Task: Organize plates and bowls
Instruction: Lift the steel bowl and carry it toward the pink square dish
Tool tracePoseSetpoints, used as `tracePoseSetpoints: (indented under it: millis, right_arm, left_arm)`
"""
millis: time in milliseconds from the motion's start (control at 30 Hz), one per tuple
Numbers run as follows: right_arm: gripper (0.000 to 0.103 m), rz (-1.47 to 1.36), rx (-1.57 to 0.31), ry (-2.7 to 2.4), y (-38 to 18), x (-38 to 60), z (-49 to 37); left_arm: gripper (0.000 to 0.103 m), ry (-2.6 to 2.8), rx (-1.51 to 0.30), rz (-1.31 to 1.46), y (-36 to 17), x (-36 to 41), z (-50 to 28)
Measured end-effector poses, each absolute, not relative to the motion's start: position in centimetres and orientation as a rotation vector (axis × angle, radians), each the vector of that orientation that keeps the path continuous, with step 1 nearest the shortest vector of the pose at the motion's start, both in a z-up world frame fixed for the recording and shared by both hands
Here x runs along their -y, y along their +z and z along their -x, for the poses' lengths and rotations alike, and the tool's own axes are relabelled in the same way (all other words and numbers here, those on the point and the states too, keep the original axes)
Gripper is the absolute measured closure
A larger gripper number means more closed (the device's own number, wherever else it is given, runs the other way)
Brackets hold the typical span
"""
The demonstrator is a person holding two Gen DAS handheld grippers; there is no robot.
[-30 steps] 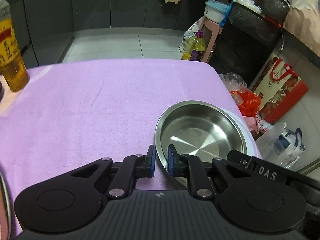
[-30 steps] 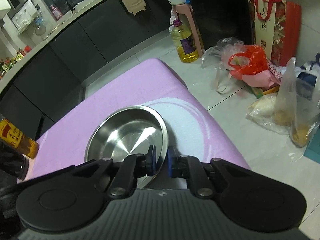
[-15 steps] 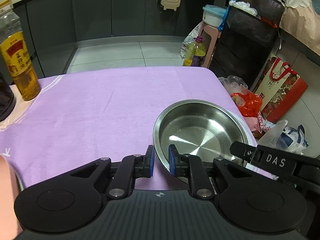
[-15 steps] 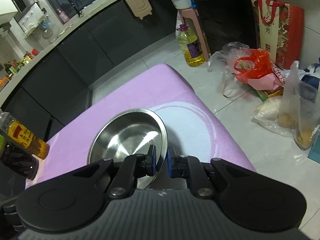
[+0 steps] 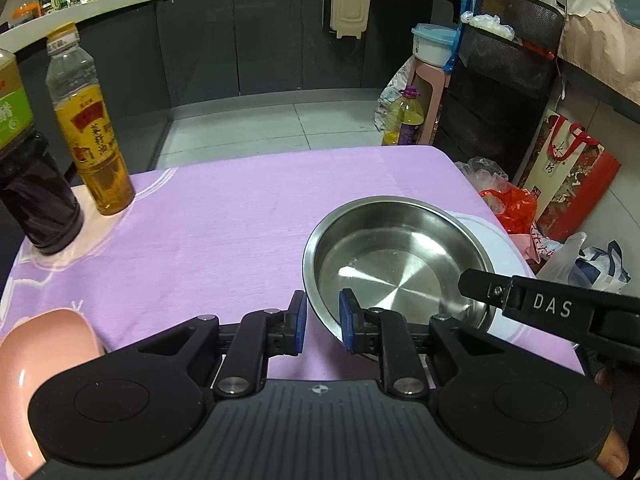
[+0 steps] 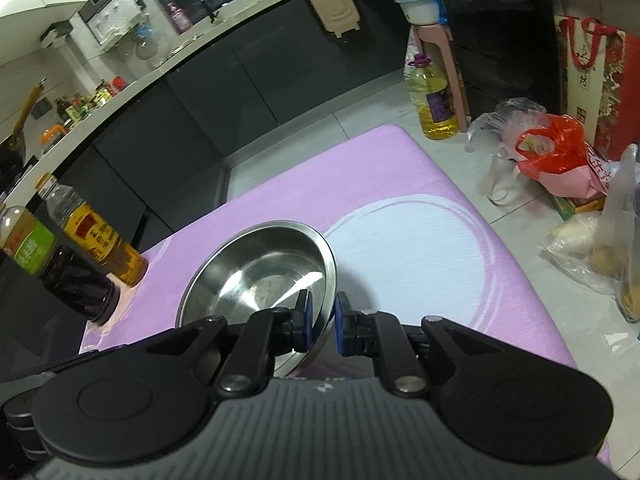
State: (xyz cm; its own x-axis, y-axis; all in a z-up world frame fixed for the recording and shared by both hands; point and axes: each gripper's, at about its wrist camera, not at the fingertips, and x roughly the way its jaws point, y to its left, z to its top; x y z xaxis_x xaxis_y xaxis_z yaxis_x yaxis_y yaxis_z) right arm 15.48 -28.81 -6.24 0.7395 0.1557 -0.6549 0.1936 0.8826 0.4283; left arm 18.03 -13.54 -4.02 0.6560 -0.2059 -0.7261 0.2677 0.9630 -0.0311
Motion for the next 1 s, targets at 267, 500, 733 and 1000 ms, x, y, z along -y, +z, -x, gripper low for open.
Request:
tracePoseSetpoints:
  millis: [267, 500, 733, 1000]
  right_arm:
    - [0.091, -0.480, -0.731, 0.008, -5.9, 27.9, -15.0]
    - [0.091, -0.474, -0.721, 0.052, -5.4, 27.0, -14.6]
    - [0.090, -0.430, -0.702, 0.086, -4.7, 25.0, -14.0]
    - [0.090, -0.438, -0.718, 0.118, -4.0, 23.7, -13.9]
  left_arm:
    - [0.086, -0.264, -0.799, -0.085, -3.4, 12.5, -17.2]
    - [0.086, -0.265, -0.788, -0.066, -2.6, 10.7, -16.4]
    - [0.086, -0.262, -0.776, -0.030, -2.3, 8.5, -15.6]
    - [0.086, -0.260, -0.746, 0.002, -1.3, 6.1, -14.4]
